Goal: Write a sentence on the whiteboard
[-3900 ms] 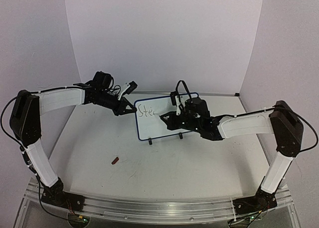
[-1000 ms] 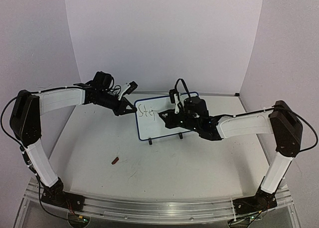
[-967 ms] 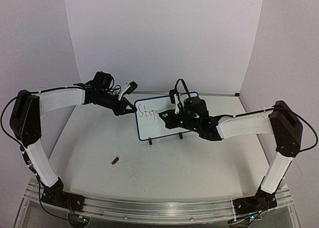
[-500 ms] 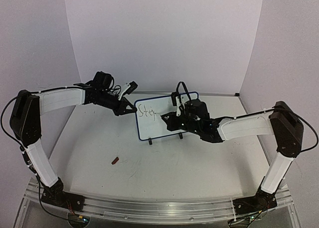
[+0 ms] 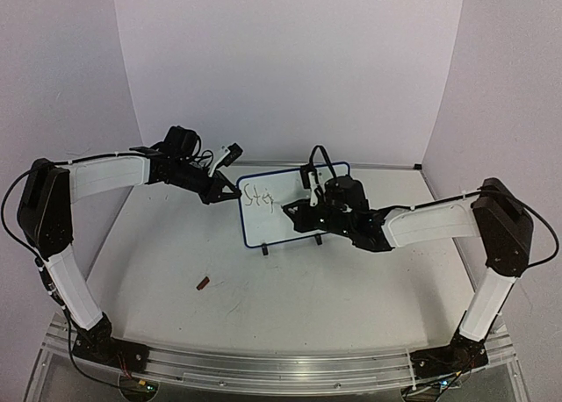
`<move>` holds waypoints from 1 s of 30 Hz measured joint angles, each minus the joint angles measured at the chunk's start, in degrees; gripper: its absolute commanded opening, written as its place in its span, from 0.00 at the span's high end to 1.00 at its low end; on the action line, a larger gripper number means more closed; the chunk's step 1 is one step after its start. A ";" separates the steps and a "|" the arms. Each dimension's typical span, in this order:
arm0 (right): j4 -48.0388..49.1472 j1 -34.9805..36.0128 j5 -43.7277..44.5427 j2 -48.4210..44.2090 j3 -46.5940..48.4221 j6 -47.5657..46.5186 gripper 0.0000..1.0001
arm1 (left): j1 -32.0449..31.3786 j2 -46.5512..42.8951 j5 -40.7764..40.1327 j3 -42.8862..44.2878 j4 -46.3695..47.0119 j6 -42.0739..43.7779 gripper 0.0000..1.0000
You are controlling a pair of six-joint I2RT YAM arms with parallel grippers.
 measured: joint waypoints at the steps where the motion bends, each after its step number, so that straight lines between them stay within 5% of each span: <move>1: 0.00 0.00 -0.19 0.18 0.00 0.03 1.00 | 0.00 0.00 0.00 0.00 0.00 0.00 1.00; 17: -0.20 -0.02 -2.56 -0.05 -0.13 0.01 1.00 | -0.10 -0.01 0.02 0.07 -0.02 0.04 1.00; 30: -4.24 -0.41 -6.11 -13.27 -4.87 -0.75 1.00 | -0.17 0.00 -0.02 0.15 -0.09 0.10 1.00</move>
